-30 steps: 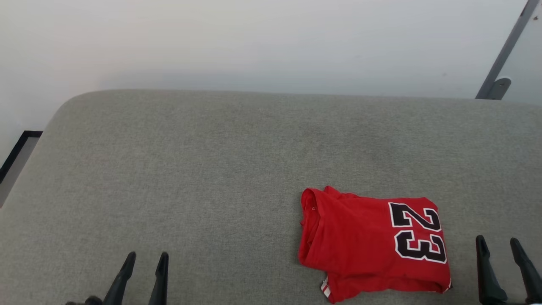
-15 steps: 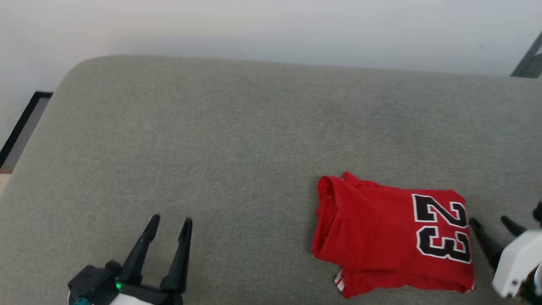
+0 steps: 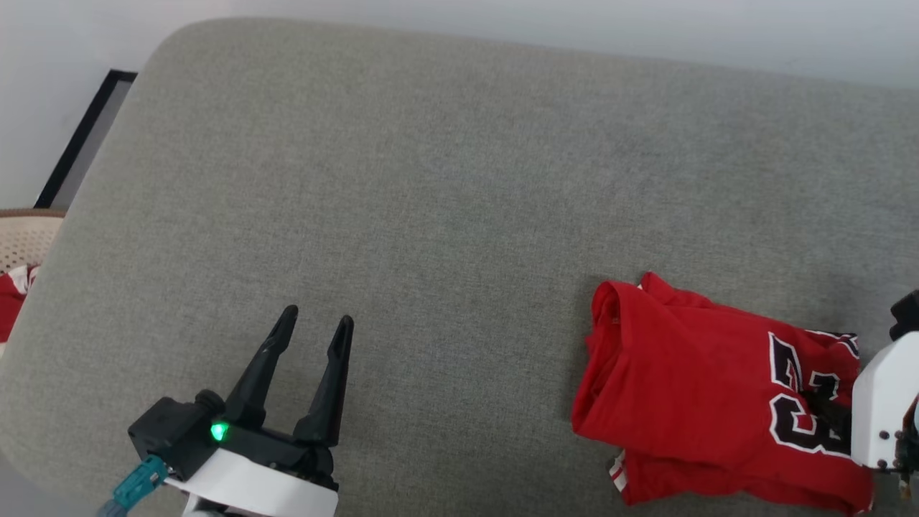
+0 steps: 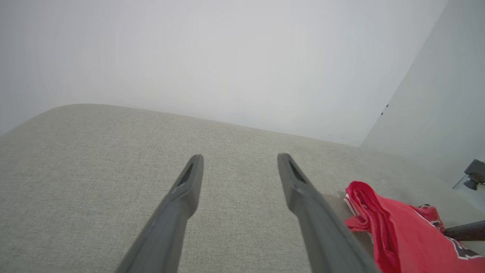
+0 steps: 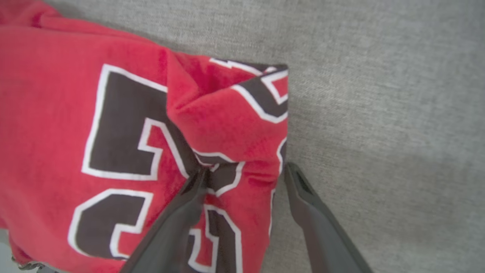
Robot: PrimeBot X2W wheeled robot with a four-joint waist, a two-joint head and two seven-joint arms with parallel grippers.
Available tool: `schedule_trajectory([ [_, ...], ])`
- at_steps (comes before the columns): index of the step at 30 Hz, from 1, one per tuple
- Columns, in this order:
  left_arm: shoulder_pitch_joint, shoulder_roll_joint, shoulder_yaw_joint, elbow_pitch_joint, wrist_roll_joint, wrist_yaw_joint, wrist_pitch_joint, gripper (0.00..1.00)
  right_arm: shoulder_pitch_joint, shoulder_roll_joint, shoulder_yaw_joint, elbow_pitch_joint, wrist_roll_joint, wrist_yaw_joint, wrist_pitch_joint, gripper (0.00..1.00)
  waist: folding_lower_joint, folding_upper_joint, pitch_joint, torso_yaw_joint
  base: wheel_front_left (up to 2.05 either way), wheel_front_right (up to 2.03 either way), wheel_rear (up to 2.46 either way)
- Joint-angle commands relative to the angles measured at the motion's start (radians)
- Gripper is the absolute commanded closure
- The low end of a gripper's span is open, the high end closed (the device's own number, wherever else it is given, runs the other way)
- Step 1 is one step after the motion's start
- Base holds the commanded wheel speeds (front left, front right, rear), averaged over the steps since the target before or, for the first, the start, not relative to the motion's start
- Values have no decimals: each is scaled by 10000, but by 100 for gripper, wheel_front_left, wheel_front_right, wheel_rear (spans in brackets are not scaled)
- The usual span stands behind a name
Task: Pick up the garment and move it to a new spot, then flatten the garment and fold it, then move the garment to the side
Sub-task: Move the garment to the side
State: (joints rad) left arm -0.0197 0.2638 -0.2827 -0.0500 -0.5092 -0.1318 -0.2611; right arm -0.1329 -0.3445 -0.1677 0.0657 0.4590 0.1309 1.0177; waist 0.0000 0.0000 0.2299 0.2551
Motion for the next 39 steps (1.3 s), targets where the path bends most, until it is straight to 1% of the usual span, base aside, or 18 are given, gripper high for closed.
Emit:
schedule_trajectory([
  [1,-212,41,-34,-49,-137,25,-50,0,49,187,74,177,-129,-4,208,0,0,0,214,108,0,0,0],
  [2,-256,71,-89,-26,-187,25,-50,0,3,269,78,174,-229,-4,329,0,0,0,277,115,0,0,0],
  [3,-313,95,-138,1,-210,25,-50,0,-34,348,74,176,-323,-4,393,25,0,0,339,111,0,0,0],
  [4,-373,112,-173,30,-232,25,-50,0,-64,431,83,170,-394,-4,424,55,0,0,392,101,0,0,0],
  [5,-435,126,-203,68,-274,25,-50,0,-111,502,89,160,-446,-4,453,80,0,0,443,81,0,0,0],
  [6,-503,151,-240,75,-320,25,-50,0,-159,574,54,148,-483,-4,412,100,0,0,492,44,0,0,0],
  [8,-618,220,-240,97,-375,25,-50,0,-192,627,-62,54,-557,-8,241,100,0,0,558,-77,0,0,0],
  [11,-670,371,-140,8,-238,25,-50,0,-307,675,-326,-88,-502,-18,-72,100,0,0,633,-431,0,0,0],
  [17,-866,736,-13,19,-197,25,-50,0,-820,544,-1042,-386,-423,-24,-959,100,0,0,951,-1500,0,0,0],
  [21,-1275,1146,-140,-47,-113,25,-49,0,-1219,402,-1952,-609,-493,-5,-1555,100,0,0,1375,-2190,0,0,0],
  [25,-2003,1651,-381,-247,-263,25,-49,0,-1808,140,-2856,-672,-599,-4,-1862,100,0,0,1996,-2806,0,0,0],
  [28,-2747,2076,-601,-466,-460,25,-50,0,-2438,-24,-3677,-612,-894,-4,-2247,100,0,0,2577,-3128,0,0,0],
  [29,-2747,2076,-601,-466,-460,25,-50,0,-2438,-24,-3677,-612,-894,-4,-2247,100,0,0,2577,-3128,0,0,0],
  [32,-3492,2536,-737,-749,-604,25,-49,0,-3145,-47,-4242,-427,-1279,-4,-2725,100,0,0,3162,-3357,0,0,0],
  [35,-4137,2975,-806,-1005,-736,25,-50,0,-3983,-129,-4899,-104,-2072,-5,-3397,100,0,0,3669,-3526,0,0,0],
  [39,-4769,3409,-608,-1372,-952,25,-50,0,-5064,102,-5457,434,-3044,-4,-4221,100,0,0,4273,-3681,0,0,0],
])
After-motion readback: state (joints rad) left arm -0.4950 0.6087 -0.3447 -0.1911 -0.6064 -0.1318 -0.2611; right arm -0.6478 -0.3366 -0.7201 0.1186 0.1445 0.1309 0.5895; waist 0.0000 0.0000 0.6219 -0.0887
